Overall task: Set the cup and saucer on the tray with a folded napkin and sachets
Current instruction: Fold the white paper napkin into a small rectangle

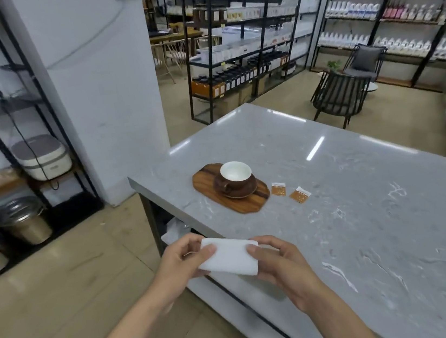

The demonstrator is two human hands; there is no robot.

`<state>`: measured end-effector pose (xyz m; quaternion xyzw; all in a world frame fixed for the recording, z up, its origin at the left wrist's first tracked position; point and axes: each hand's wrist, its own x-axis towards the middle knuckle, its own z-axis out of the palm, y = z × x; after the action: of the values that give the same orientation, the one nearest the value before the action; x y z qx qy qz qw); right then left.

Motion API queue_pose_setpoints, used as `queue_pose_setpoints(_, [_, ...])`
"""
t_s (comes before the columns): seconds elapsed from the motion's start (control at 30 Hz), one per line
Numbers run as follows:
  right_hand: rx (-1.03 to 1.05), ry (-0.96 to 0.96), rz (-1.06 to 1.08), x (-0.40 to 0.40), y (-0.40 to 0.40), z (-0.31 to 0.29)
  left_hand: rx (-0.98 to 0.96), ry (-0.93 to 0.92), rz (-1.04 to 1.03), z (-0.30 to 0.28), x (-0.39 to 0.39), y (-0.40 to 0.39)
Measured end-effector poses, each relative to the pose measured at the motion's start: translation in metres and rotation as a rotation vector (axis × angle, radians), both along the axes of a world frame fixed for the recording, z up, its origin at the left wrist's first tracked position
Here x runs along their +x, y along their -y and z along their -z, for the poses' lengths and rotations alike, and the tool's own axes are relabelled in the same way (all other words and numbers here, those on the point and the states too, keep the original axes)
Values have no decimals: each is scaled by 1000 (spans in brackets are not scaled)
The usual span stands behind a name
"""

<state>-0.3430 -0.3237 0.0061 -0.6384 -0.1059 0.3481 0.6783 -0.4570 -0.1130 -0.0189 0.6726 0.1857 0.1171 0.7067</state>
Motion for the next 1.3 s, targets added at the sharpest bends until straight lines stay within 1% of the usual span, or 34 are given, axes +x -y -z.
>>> queue_pose_setpoints(0.07, [21,18,-9,0,-17,2,-17,-15,-19,2,-3,-14])
queue_pose_setpoints(0.2, [41,17,-16,5,-49,10,-48,-45,32,2,-7,-44])
queue_pose_setpoints(0.3, [33,12,-30,14,-76,20,-79,-60,31,2,-3,-70])
queue_pose_setpoints(0.53, [14,27,-44,49,-148,37,-80,-97,-35,8,35,-142])
queue_pose_setpoints(0.7, [45,-17,42,75,-201,43,-103,-152,-97,16,83,-197])
queue_pose_setpoints(0.8, [59,-60,137,85,-225,47,-99,-169,-106,20,114,-225])
queue_pose_setpoints(0.9, [47,-10,241,96,-243,52,-91,-162,-57,26,143,-244])
queue_pose_setpoints(1.03, [15,102,280,108,-256,57,-193,-162,3,34,172,-265])
queue_pose_setpoints(1.2, [1,265,369,120,-266,61,-113,-136,137,32,205,-280])
queue_pose_setpoints(1.3, [-29,286,468,123,-276,66,92,-120,129,32,229,-284])
